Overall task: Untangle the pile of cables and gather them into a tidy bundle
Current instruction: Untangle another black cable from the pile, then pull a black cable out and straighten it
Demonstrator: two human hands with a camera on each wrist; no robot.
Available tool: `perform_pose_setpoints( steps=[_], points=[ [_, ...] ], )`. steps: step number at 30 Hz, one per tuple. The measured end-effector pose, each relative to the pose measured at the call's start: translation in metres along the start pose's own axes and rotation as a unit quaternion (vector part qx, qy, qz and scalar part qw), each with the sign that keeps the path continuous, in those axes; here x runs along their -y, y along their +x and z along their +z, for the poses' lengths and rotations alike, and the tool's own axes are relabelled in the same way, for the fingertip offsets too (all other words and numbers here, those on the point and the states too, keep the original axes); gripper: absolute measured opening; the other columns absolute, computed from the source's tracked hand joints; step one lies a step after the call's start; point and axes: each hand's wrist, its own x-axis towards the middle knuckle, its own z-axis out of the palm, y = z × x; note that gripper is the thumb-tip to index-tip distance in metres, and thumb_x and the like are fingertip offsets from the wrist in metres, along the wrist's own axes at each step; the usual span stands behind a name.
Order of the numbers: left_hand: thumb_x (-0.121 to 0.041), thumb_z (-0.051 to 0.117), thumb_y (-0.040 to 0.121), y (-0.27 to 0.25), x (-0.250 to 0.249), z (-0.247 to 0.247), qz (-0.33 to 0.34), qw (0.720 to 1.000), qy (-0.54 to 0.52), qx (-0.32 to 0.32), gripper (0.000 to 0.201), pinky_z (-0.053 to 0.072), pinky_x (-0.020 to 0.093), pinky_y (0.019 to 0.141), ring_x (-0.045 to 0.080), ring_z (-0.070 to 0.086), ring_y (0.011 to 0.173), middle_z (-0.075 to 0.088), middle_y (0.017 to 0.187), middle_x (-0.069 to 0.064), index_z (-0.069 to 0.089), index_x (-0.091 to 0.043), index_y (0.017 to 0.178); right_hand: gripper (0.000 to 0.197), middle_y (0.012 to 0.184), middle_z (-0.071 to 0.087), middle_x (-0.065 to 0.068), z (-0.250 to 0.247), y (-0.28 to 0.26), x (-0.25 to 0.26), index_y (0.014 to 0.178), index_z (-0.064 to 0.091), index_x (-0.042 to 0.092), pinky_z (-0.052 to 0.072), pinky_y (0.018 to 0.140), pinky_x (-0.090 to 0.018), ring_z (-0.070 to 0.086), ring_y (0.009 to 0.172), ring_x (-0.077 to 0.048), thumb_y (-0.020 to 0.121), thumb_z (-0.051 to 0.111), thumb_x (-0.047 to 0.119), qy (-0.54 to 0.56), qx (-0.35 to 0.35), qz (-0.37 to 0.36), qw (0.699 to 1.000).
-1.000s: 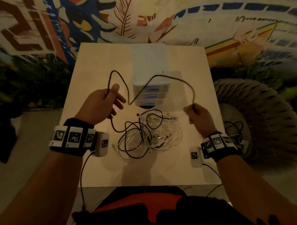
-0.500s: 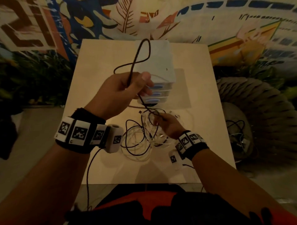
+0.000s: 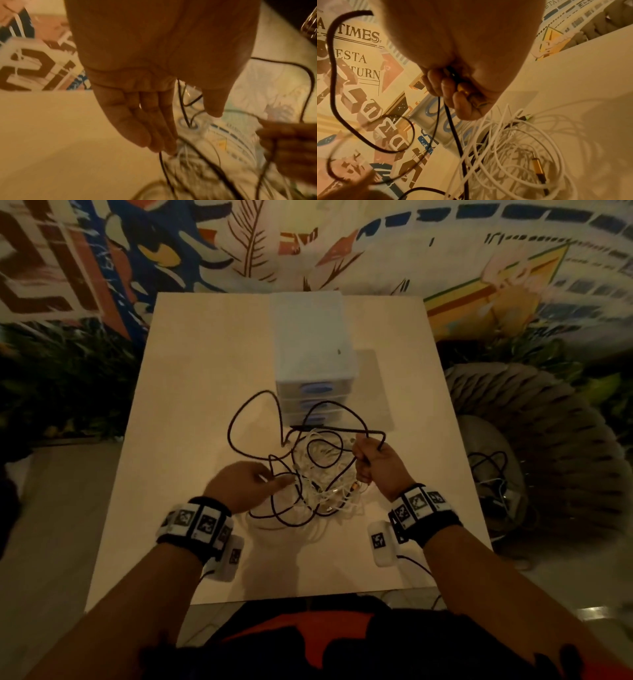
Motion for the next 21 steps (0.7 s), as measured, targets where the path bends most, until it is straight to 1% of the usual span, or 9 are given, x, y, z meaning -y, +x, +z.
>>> perform_pose_setpoints(
  steps=[1, 3, 6, 8, 10, 12, 17, 19, 21],
  points=[
    [-0.083, 0.054, 0.079, 0.001, 0.001, 0.013, 0.008, 0.999, 0.013, 0.036, 0.059, 0.051, 0.033, 0.083, 0.015, 0.062, 0.087, 0.070, 0.093, -0.005, 0.072, -0.030, 0.095, 0.044, 0.043, 0.032, 0.006, 0.000, 0.000, -0.001, 0.069, 0.042, 0.013, 0.027, 0.041, -0.023, 0.026, 0.036, -0.008, 0.110, 0.036, 0.026, 0.005, -0.004, 0.002, 1.000],
    [-0.065, 0.059, 0.090, 0.003, 0.001, 0.032, 0.024, 0.998, 0.003, 0.055, 0.039, 0.054, 0.037, 0.086, 0.017, 0.065, 0.087, 0.071, 0.092, -0.004, 0.071, -0.027, 0.095, 0.045, 0.044, 0.032, 0.004, -0.002, 0.002, -0.003, 0.069, 0.045, 0.013, 0.027, 0.043, -0.023, 0.026, 0.037, -0.010, 0.110, 0.037, 0.031, 0.008, -0.014, 0.005, 1.000],
    [-0.045, 0.053, 0.101, 0.001, 0.001, 0.034, 0.012, 0.996, -0.084, 0.022, 0.030, 0.057, 0.033, 0.073, 0.013, 0.069, 0.069, 0.073, 0.075, -0.007, 0.071, -0.022, 0.093, 0.051, 0.046, 0.035, -0.001, -0.012, 0.004, -0.005, 0.070, 0.057, 0.012, 0.029, 0.045, -0.025, 0.030, 0.038, -0.014, 0.108, 0.040, 0.042, -0.005, -0.040, 0.015, 0.999],
    [-0.043, 0.049, 0.104, -0.001, -0.001, 0.024, 0.017, 0.994, -0.110, -0.007, 0.033, 0.051, 0.025, 0.060, 0.011, 0.067, 0.058, 0.072, 0.067, -0.004, 0.071, -0.021, 0.093, 0.057, 0.046, 0.039, -0.003, -0.020, 0.005, -0.006, 0.077, 0.067, 0.010, 0.030, 0.043, -0.024, 0.035, 0.038, -0.015, 0.108, 0.036, 0.046, 0.008, -0.066, 0.025, 0.997],
    [-0.043, 0.046, 0.105, -0.004, -0.001, 0.013, 0.020, 0.991, -0.127, -0.034, 0.035, 0.046, 0.023, 0.056, 0.012, 0.064, 0.053, 0.070, 0.063, 0.000, 0.071, -0.022, 0.091, 0.057, 0.049, 0.044, -0.003, -0.031, 0.006, -0.006, 0.093, 0.073, 0.010, 0.029, 0.043, -0.024, 0.037, 0.038, -0.014, 0.107, 0.034, 0.049, 0.032, -0.089, 0.034, 0.995],
    [-0.042, 0.045, 0.105, -0.008, 0.000, 0.005, 0.017, 0.987, -0.146, -0.060, 0.036, 0.043, 0.021, 0.053, 0.011, 0.062, 0.049, 0.067, 0.061, 0.003, 0.071, -0.023, 0.090, 0.052, 0.053, 0.047, -0.003, -0.042, 0.007, -0.004, 0.108, 0.073, 0.012, 0.030, 0.043, -0.024, 0.038, 0.040, -0.013, 0.107, 0.037, 0.049, 0.070, -0.114, 0.037, 0.990],
    [-0.039, 0.046, 0.106, -0.017, -0.002, -0.002, -0.002, 0.971, -0.216, -0.099, 0.038, 0.039, 0.014, 0.039, 0.009, 0.052, 0.035, 0.054, 0.042, 0.000, 0.073, -0.019, 0.089, 0.040, 0.052, 0.040, 0.002, -0.068, 0.013, -0.002, 0.097, 0.064, 0.014, 0.029, 0.042, -0.021, 0.035, 0.042, -0.012, 0.106, 0.041, 0.046, 0.233, -0.233, 0.032, 0.944],
    [-0.039, 0.046, 0.106, -0.020, -0.003, -0.005, -0.004, 0.961, -0.250, -0.116, 0.040, 0.041, 0.018, 0.040, 0.012, 0.051, 0.035, 0.051, 0.039, 0.000, 0.075, -0.018, 0.089, 0.028, 0.056, 0.041, 0.001, -0.080, 0.019, -0.006, 0.095, 0.061, 0.015, 0.029, 0.040, -0.020, 0.036, 0.043, -0.013, 0.105, 0.045, 0.036, 0.181, -0.285, 0.070, 0.939],
    [-0.044, 0.044, 0.106, -0.024, -0.008, -0.010, 0.004, 0.950, -0.289, -0.121, 0.043, 0.046, 0.024, 0.047, 0.017, 0.052, 0.039, 0.051, 0.042, 0.002, 0.076, -0.020, 0.089, 0.015, 0.066, 0.044, -0.003, -0.090, 0.024, -0.016, 0.093, 0.059, 0.014, 0.032, 0.043, -0.022, 0.040, 0.049, -0.016, 0.102, 0.052, 0.024, 0.037, -0.299, 0.126, 0.945]
  ],
)
